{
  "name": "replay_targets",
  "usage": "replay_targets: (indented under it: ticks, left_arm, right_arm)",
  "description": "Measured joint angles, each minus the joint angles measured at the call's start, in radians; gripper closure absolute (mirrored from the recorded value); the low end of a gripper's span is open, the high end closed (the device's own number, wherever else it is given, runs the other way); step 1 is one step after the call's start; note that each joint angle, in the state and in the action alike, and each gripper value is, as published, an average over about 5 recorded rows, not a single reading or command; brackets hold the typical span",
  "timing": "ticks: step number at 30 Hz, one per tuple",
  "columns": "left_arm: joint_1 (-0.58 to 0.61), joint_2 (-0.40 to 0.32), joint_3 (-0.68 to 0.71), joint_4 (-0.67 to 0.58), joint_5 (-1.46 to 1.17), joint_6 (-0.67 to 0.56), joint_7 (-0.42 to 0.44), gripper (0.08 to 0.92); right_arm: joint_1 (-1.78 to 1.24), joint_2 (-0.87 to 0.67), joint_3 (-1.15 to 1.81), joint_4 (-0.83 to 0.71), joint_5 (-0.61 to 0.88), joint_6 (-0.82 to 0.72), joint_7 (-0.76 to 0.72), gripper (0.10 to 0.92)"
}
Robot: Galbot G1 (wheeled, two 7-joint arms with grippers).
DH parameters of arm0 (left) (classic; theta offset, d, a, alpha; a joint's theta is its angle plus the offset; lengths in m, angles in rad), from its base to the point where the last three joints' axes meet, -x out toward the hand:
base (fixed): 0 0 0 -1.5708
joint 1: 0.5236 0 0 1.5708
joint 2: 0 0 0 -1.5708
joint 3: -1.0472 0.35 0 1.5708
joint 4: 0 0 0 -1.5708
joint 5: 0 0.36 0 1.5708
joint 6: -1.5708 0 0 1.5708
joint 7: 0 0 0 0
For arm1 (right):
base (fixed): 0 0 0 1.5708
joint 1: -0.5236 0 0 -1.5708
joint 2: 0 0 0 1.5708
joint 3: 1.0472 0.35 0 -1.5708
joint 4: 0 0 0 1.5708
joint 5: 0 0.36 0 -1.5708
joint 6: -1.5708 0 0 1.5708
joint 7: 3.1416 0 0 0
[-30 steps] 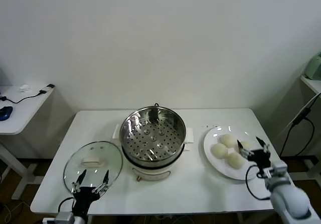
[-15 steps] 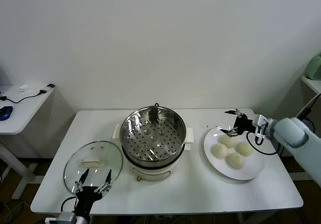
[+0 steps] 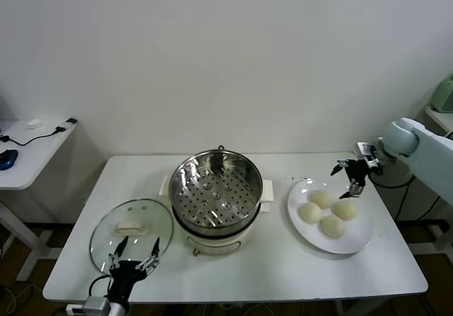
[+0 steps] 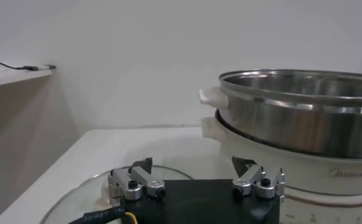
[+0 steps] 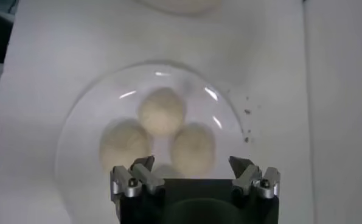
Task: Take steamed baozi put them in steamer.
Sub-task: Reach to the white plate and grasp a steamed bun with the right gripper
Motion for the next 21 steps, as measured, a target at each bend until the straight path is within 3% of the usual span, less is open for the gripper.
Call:
replay_targets:
  ticks: [21]
  left_arm:
    - [-0.002,-0.018,0.004,0.018,0.018,0.001,0.006,0.177]
  right_arm:
    - [-0.103,0.236,-0.002,-0.287,-0.056,-0.050,0.041,0.203]
